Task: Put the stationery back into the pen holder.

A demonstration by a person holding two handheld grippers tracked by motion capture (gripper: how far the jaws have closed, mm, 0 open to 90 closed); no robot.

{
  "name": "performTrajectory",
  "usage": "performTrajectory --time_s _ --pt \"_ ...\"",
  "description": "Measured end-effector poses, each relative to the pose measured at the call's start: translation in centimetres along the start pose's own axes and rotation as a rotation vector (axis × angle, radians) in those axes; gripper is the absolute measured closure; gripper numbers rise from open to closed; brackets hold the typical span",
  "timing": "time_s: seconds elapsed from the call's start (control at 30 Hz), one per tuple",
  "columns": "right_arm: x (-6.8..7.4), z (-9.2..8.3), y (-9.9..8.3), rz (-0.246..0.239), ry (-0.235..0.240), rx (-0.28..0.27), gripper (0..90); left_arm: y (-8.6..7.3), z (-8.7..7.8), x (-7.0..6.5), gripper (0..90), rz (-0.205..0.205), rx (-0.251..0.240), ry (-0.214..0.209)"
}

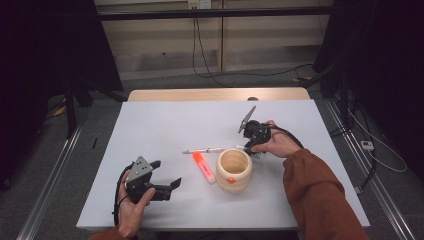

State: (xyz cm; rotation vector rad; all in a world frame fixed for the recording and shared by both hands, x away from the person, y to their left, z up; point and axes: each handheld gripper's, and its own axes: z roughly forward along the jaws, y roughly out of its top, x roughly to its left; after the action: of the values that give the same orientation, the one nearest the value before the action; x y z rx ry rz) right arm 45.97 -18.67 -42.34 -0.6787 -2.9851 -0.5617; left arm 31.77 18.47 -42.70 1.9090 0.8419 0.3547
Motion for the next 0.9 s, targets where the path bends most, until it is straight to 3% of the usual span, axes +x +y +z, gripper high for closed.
performTrajectory --time_s 0.53,0.9 --pt "-0.4 -2.7 -1.4 0.090 -0.079 -0.153 66.7 0.1 -0.2 0.1 5.3 0.000 -0.015 0.017" --pt "-0.1 -3.8 -2.7 0.152 -0.118 -0.318 66.7 0.0 -0.2 0.0 5.3 -0.002 -0.012 0.016"
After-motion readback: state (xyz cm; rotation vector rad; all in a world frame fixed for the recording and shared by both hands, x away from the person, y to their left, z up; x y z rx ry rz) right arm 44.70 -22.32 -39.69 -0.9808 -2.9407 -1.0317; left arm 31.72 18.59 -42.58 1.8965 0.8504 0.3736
